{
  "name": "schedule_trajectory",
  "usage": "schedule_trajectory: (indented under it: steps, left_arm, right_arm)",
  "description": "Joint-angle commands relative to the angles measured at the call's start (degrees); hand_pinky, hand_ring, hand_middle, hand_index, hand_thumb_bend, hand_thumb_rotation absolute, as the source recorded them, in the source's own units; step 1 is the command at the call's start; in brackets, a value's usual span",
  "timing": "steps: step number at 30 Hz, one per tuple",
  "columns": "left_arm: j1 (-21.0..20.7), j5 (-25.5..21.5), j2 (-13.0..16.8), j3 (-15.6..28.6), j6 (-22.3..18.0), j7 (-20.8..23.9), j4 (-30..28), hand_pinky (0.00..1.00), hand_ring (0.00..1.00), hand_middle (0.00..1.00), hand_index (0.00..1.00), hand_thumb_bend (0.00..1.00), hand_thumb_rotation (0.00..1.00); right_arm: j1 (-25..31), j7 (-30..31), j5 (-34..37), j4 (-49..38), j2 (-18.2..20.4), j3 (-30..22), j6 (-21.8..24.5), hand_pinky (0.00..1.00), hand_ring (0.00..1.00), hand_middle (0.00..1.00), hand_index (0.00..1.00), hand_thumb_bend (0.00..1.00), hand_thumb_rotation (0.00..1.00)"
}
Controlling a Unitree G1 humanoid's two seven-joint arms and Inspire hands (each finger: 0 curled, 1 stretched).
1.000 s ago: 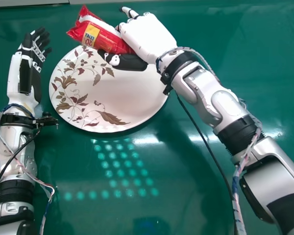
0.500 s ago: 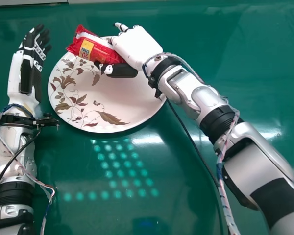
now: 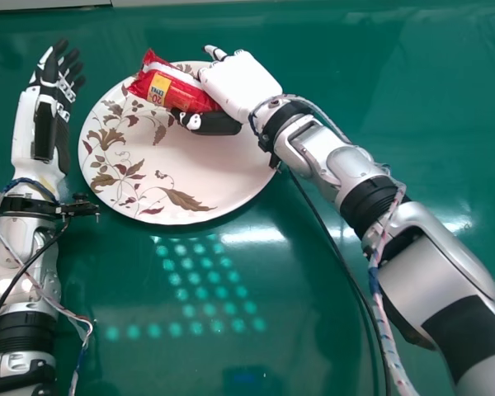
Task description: Pick up biscuit and place it in the plate
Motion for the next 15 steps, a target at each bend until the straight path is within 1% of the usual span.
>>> schedule_trajectory:
  steps: [1, 2, 3, 4, 5, 6, 7, 9, 10, 13, 15]
  left_arm:
    - [2.6, 0.0, -1.3, -0.5, 0.0, 0.0, 1.2, 1.0, 1.0, 0.98, 1.0, 0.79, 0.69]
    - [2.7, 0.1, -1.4, -0.5, 0.2, 0.2, 1.1, 1.0, 1.0, 0.99, 1.0, 0.8, 0.69]
    - [2.6, 0.1, -1.5, -0.6, 0.3, 0.3, 1.1, 1.0, 1.0, 0.98, 1.0, 0.81, 0.69]
    - [2.6, 0.2, -1.5, -0.6, 0.3, 0.4, 1.2, 1.0, 1.0, 0.98, 1.0, 0.81, 0.69]
    - [2.6, 0.2, -1.6, -0.6, 0.5, 0.5, 1.2, 1.0, 1.0, 0.98, 1.0, 0.81, 0.69]
    - [2.5, 0.1, -1.7, -0.6, 0.4, 0.5, 1.3, 1.0, 1.0, 0.98, 1.0, 0.81, 0.69]
    - [2.5, 0.0, -1.8, -0.5, 0.3, 0.5, 1.4, 1.0, 1.0, 0.98, 1.0, 0.8, 0.69]
    - [2.2, -0.3, -2.0, -0.4, 0.3, 0.3, 1.9, 1.0, 1.0, 0.97, 1.0, 0.8, 0.68]
    - [2.1, -0.4, -2.0, -0.5, 0.3, 0.3, 2.1, 1.0, 1.0, 0.96, 0.99, 0.81, 0.67]
    - [2.1, -0.3, -2.2, -0.6, 0.5, 0.6, 2.3, 1.0, 1.0, 0.95, 1.0, 0.83, 0.67]
    - [2.1, -0.2, -2.3, -0.7, 0.8, 0.8, 2.2, 1.0, 1.0, 0.96, 1.0, 0.83, 0.67]
  right_arm:
    - [-1.0, 3.9, 1.5, 0.0, 0.2, 0.0, 1.0, 0.09, 0.14, 0.32, 0.48, 0.52, 0.06]
    - [-1.0, 5.6, 1.7, -0.5, 0.1, -0.2, 1.8, 0.14, 0.21, 0.35, 0.49, 0.52, 0.04]
    - [-0.9, 6.8, 1.9, -1.3, -0.3, -0.2, 2.3, 0.22, 0.31, 0.41, 0.5, 0.52, 0.01]
    - [-0.7, 7.7, 2.0, -2.1, -0.7, -0.2, 2.5, 0.27, 0.37, 0.44, 0.51, 0.52, 0.01]
    - [-0.5, 8.6, 2.1, -2.9, -1.3, -0.2, 2.4, 0.33, 0.43, 0.5, 0.5, 0.52, 0.08]
    - [-0.3, 9.6, 2.7, -3.5, -1.8, -0.5, 2.1, 0.39, 0.5, 0.57, 0.61, 0.68, 0.27]
    - [0.0, 10.2, 3.2, -4.1, -2.3, -0.8, 1.6, 0.46, 0.58, 0.65, 0.7, 0.79, 0.41]
    - [0.5, 11.5, 4.5, -4.9, -2.9, -1.4, 1.0, 0.59, 0.71, 0.76, 0.82, 0.93, 0.63]
    - [0.6, 11.7, 4.7, -5.2, -3.3, -1.4, 0.8, 0.64, 0.75, 0.81, 0.86, 0.97, 0.75]
    - [0.6, 12.8, 4.3, -6.4, -4.4, -0.7, 1.0, 0.72, 0.82, 0.86, 0.89, 1.0, 0.92]
    - [0.8, 12.9, 4.0, -7.0, -5.0, -0.4, 1.0, 0.75, 0.85, 0.88, 0.9, 1.0, 0.97]
